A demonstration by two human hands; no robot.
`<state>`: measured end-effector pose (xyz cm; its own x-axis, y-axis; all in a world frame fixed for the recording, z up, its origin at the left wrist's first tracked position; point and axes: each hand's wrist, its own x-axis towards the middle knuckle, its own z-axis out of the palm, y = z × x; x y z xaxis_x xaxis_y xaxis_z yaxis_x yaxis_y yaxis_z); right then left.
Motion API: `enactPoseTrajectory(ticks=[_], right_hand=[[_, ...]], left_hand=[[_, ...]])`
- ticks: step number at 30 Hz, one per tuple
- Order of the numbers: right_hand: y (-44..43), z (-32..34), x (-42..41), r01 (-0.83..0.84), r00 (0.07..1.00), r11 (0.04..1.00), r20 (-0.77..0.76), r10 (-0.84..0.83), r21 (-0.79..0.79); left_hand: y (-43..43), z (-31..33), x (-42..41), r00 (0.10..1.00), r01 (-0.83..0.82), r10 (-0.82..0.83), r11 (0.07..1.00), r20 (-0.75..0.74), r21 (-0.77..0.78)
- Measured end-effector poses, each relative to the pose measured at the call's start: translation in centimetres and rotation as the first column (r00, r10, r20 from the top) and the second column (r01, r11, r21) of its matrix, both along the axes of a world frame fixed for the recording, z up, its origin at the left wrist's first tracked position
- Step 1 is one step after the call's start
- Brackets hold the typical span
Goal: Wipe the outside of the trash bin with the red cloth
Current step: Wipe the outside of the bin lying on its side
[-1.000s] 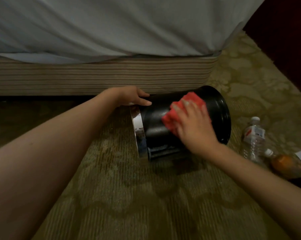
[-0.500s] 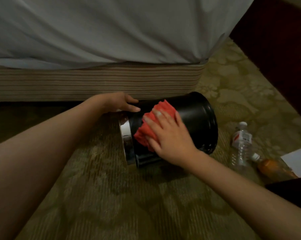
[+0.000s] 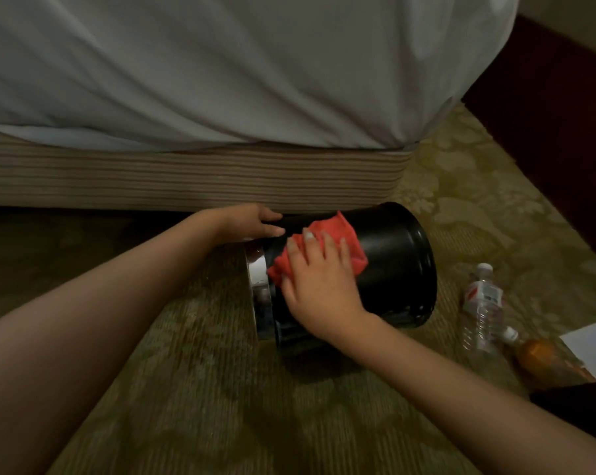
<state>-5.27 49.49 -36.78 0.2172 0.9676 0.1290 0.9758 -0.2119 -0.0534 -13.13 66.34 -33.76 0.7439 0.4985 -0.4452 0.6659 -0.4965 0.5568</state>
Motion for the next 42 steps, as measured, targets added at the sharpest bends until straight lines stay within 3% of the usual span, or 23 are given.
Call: enactPoseTrajectory(ticks=[3, 8, 11, 15, 19, 25, 29, 32, 35, 38, 40, 42], right_hand=[[-0.4, -0.1, 1.3, -0.043, 0.999, 0.999, -0.009, 0.043, -0.014], [-0.8, -0.2, 0.9, -0.038, 0.999, 0.998, -0.039, 0.036, -0.044], [-1.0, 0.2, 0.1, -0.072, 0.995, 0.997, -0.066, 0.070, -0.024], [0.3, 0.5, -2.1, -0.211, 0.977, 0.975, 0.009, 0.212, -0.072], [3.7, 1.3, -2.5, -0.139, 0.990, 0.986, -0.038, 0.136, -0.096], [4.8, 2.1, -0.5, -0.051, 0.957, 0.998, -0.283, 0.059, 0.036], [3.5, 1.8, 2.0, 0.040, 0.946, 0.998, -0.323, -0.025, 0.040], [2.2, 1.8, 4.7, 0.064, 0.926, 0.995, -0.375, -0.032, 0.073], [0.5, 1.8, 7.3, 0.050, 0.947, 0.991, -0.322, -0.009, 0.121], [-0.1, 1.0, 8.4, 0.005, 0.962, 0.997, -0.274, 0.018, 0.082], [0.3, 0.6, 8.7, 0.035, 0.922, 0.983, -0.386, 0.038, 0.180], [0.8, 0.7, 9.3, 0.181, 0.822, 0.936, -0.569, 0.025, 0.303]], left_hand=[[0.0, 0.6, -1.1, 0.999, 0.046, -0.042, 0.992, -0.034, 0.120], [0.1, 0.6, -5.1, 0.953, 0.136, -0.082, 0.976, -0.290, 0.170], [-0.2, -0.3, -5.7, 0.973, 0.140, -0.093, 0.964, -0.209, 0.225], [-0.1, -1.4, -5.9, 0.987, 0.114, -0.082, 0.961, -0.135, 0.251], [0.4, -1.7, -6.5, 0.998, 0.030, -0.018, 0.980, -0.062, 0.196], [1.1, -0.9, -7.1, 0.992, 0.036, -0.012, 0.981, -0.126, 0.192], [0.0, 1.4, -5.0, 0.964, -0.188, 0.100, 0.911, 0.246, 0.368], [-4.4, 1.6, -2.0, 0.934, -0.099, -0.056, 0.908, 0.352, 0.407], [-7.4, 0.7, -0.3, 0.939, 0.055, -0.204, 0.883, 0.276, 0.466], [-7.9, 0.9, 1.0, 0.965, 0.083, -0.211, 0.810, 0.155, 0.580], [-8.3, 1.6, 1.9, 0.987, 0.075, -0.148, 0.764, 0.062, 0.641], [-8.8, 1.8, 2.4, 0.988, 0.122, -0.156, 0.702, -0.015, 0.702]])
